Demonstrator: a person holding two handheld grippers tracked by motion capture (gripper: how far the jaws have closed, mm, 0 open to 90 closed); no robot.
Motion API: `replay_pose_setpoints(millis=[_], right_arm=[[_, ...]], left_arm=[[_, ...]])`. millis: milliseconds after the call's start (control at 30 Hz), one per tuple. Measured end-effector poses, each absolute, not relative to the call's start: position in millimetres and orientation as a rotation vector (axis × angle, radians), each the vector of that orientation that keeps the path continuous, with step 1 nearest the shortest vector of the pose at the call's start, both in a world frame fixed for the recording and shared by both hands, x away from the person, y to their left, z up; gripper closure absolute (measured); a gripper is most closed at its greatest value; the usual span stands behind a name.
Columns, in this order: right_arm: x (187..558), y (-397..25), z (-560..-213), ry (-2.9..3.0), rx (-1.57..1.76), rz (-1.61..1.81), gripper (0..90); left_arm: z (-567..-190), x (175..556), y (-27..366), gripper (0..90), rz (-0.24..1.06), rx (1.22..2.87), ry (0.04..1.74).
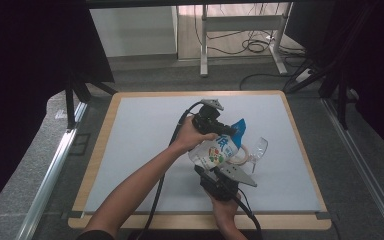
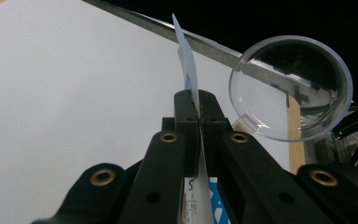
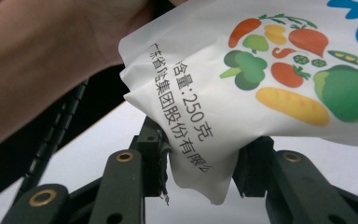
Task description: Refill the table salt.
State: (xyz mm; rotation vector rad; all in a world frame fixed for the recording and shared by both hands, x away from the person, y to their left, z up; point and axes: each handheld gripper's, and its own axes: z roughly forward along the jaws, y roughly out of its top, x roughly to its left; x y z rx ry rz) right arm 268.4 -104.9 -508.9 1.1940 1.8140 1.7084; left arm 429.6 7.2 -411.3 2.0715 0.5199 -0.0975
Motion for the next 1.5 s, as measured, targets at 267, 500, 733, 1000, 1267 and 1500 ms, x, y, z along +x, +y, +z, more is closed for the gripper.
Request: replay_pose_setpoints(millis=[267,500,733,1000,1267,1500], right_arm=[[266,-106,-515,1.869,1.141,1.605,59.9],[267,-109,-520,1.923,1.123,1.542,58.4],[269,-111,-525,1.977,1.127,1.479,55.4],[273,-114,-530,2.025,1.167,1.420,53.9],[276,-116,-530,2.069,1.188,1.401,51.1],[275,-121,-530,2.100,1.193,1.397,47.8]], left_arm=[[-413,426,15,89.2,-0.095,2.062,0.518],[-416,423,21,89.2,-0.101,2.037,0.530],[-417,420,28,89.1,-0.102,2.015,0.545],[-419,416,32,89.2,-0.102,2.000,0.551],[-418,411,38,89.3,-0.090,1.976,0.548],[-417,407,44,89.4,-0.074,1.944,0.563]])
